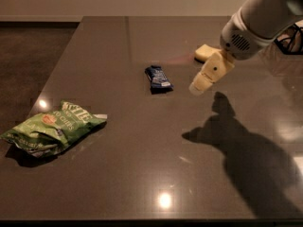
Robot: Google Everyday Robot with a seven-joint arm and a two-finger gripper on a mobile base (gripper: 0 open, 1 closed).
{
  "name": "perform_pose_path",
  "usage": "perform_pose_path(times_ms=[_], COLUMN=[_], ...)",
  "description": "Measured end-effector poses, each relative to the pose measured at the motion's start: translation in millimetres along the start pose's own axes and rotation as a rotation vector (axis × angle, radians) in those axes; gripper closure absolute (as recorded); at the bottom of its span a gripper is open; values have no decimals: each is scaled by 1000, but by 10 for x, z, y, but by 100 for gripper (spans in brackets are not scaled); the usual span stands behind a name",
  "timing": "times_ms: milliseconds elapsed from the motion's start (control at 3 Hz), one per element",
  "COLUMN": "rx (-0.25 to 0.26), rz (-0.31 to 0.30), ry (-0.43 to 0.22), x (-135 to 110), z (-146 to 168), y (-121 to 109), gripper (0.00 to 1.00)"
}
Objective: Move rxbar blueberry near green jalapeno chip bag
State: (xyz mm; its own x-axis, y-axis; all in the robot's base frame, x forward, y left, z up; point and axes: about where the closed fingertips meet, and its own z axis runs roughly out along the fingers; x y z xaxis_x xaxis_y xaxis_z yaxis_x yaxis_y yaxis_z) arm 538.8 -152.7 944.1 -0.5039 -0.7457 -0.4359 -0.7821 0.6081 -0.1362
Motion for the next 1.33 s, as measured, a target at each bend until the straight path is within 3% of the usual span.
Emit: perform_pose_path(times_ms=[667, 1000, 1333], rx=[69, 54, 0], rz=[134, 212, 262], ry=[48, 78, 77], x=[-535, -620, -713], z=[814, 1153, 1381], y=[-34, -139, -139], gripper=[0, 0, 0])
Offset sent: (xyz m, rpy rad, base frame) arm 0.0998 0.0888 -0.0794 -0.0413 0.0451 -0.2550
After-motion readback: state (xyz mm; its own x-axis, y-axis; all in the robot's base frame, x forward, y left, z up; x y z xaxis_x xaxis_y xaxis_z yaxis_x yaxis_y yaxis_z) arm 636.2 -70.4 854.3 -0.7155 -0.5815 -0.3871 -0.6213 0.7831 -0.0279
